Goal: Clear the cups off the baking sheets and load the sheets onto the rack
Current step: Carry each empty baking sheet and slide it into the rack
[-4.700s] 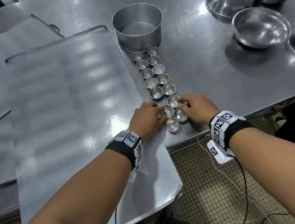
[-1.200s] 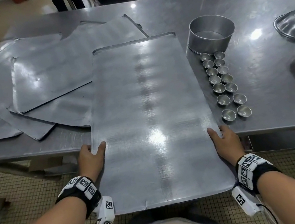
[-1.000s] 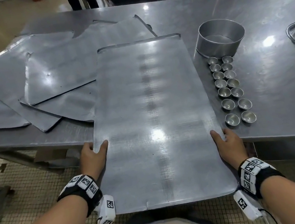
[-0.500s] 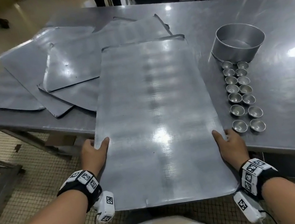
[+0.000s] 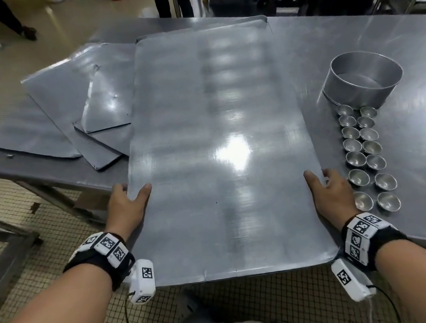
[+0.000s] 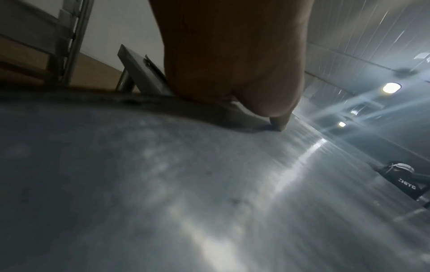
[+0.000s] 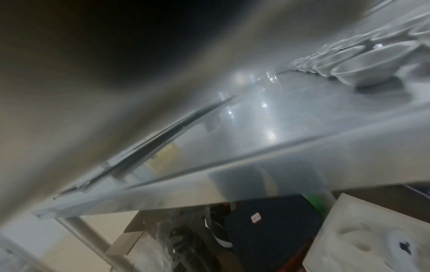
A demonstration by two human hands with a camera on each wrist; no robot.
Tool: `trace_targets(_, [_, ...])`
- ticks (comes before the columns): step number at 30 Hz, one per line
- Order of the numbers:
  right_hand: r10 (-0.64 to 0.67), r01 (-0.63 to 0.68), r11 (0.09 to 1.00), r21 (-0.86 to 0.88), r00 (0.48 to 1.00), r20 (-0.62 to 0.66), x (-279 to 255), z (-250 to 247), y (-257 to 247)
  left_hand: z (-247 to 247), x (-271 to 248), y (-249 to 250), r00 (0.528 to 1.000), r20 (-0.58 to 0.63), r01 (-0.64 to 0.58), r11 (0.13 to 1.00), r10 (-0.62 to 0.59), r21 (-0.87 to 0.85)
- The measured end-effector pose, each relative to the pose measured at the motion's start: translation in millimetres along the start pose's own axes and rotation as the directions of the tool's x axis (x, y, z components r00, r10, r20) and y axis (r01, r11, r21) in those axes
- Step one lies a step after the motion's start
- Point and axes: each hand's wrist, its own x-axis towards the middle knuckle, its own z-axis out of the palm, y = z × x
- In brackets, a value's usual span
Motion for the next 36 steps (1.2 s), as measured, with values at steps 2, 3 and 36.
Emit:
trace_targets(2, [-0.039,0.039,0.999,-0.015,0.999,-0.005,9,12,-19,-15,18,-2,1.000,0.025,0.008,0.999,-0.009,0.040])
trace_targets(3, [-0.051,0.051,0.999,-0.013,0.999,-0.001,14,18,-29,-23,28,-3,0.999,0.037,0.012,0.998,-0.014,0.058])
trace_targets(36, [-0.649,0.595,0.759,0.265,0.655,0.387,50,361,-440,-401,90,-94,0.829,-0.536,0.034,0.971,-0.159,-0.236])
